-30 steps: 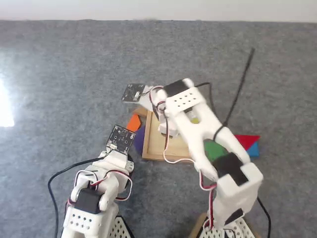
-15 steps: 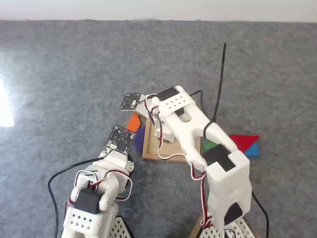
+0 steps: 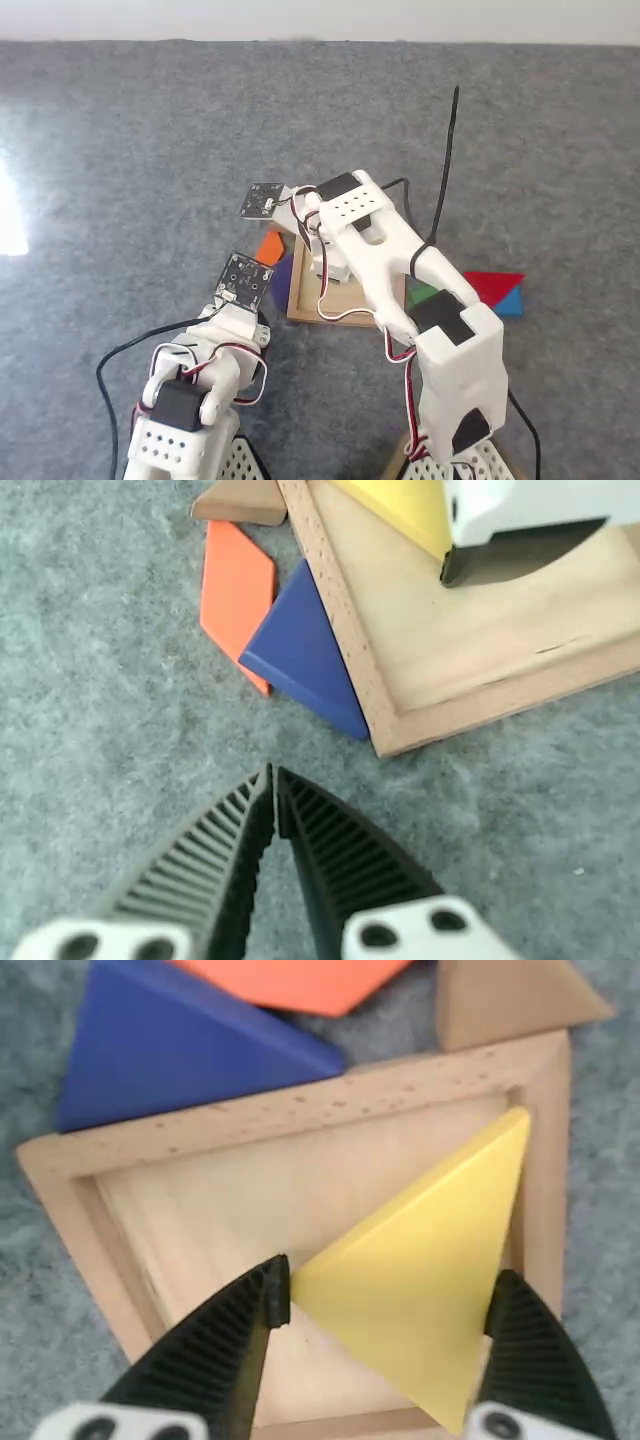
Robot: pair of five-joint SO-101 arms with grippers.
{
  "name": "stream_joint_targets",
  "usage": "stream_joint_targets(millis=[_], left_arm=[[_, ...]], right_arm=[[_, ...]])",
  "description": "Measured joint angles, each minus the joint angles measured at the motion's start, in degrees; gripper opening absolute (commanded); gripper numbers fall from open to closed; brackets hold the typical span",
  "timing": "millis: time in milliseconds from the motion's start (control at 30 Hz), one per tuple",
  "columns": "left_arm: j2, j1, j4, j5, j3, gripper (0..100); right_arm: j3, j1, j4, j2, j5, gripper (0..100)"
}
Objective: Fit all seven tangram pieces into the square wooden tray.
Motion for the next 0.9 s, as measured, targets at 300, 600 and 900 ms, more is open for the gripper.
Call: stream_joint_targets(millis=[300, 600, 900], left_arm=[[0.0, 0.0, 0.0, 0.0, 0.0, 2], [0.0, 0.0, 0.0, 0.0, 0.0, 2], [0.0, 0.0, 0.0, 0.0, 0.0, 2]], right_arm=[[-2.5, 0.2, 2.8, 0.0, 1.0, 37.4], [-8.1, 0.2, 8.0, 0.0, 0.8, 37.3], [-8.4, 1.0, 8.3, -9.8, -9.7, 37.3]])
